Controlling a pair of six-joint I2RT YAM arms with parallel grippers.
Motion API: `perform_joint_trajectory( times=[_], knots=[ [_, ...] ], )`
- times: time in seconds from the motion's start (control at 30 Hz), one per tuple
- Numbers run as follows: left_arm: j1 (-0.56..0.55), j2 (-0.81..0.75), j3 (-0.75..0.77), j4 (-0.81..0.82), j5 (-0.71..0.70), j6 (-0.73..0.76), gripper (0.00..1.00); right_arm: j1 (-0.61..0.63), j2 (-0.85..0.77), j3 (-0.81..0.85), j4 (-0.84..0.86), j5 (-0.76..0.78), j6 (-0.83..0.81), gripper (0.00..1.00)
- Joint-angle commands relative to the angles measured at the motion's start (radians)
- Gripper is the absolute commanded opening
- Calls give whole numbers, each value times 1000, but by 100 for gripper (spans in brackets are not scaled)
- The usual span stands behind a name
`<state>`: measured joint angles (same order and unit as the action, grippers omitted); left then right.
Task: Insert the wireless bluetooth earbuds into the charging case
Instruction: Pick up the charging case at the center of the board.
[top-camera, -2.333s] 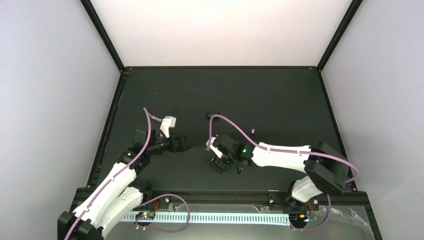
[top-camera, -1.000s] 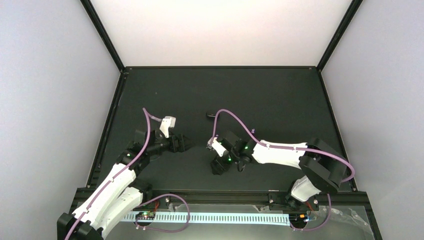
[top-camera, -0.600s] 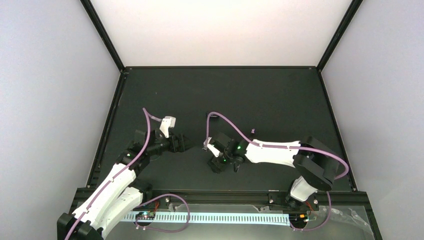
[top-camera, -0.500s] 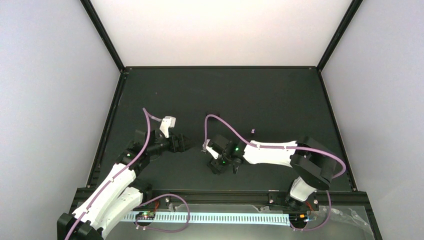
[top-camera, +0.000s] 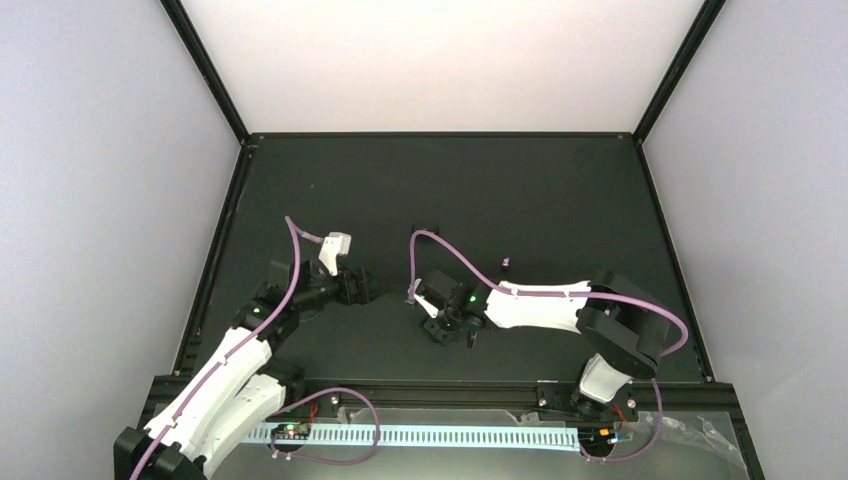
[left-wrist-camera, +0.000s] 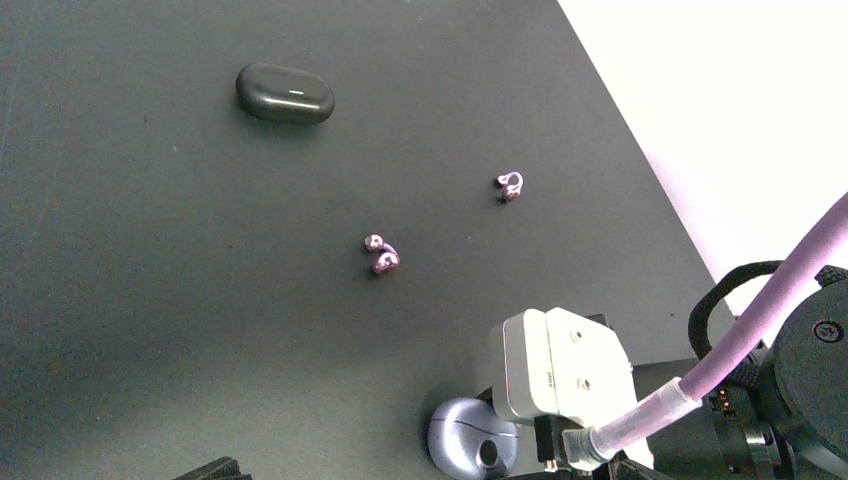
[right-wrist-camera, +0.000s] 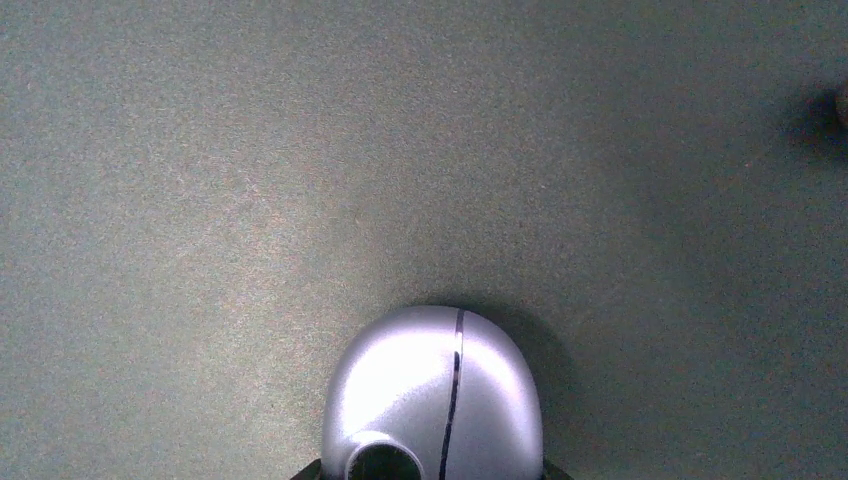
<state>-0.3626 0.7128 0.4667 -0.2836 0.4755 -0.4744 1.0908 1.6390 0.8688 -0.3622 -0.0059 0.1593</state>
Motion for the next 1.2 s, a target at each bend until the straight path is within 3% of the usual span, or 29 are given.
perform_joint_trajectory(
  times=[0.0,0.23,0.57,0.83,1.17],
  knots=[
    [-6,-11,7,-3,-3,6,98,4,18,-20,15,9,2,44],
    [-6,-10,1,9,8,-6,98,4,-39,-54,46,31,6,36],
    [-16,-19,-41,106,104,-88,98,42,-351,-116,64,77,-51,33],
    [-158,35,10,201,135,-176,94,87,-580,-124,43,98,-150,33],
    [-286,119,72,289,151,-228,85,103,-600,-92,30,118,-202,33]
  ],
)
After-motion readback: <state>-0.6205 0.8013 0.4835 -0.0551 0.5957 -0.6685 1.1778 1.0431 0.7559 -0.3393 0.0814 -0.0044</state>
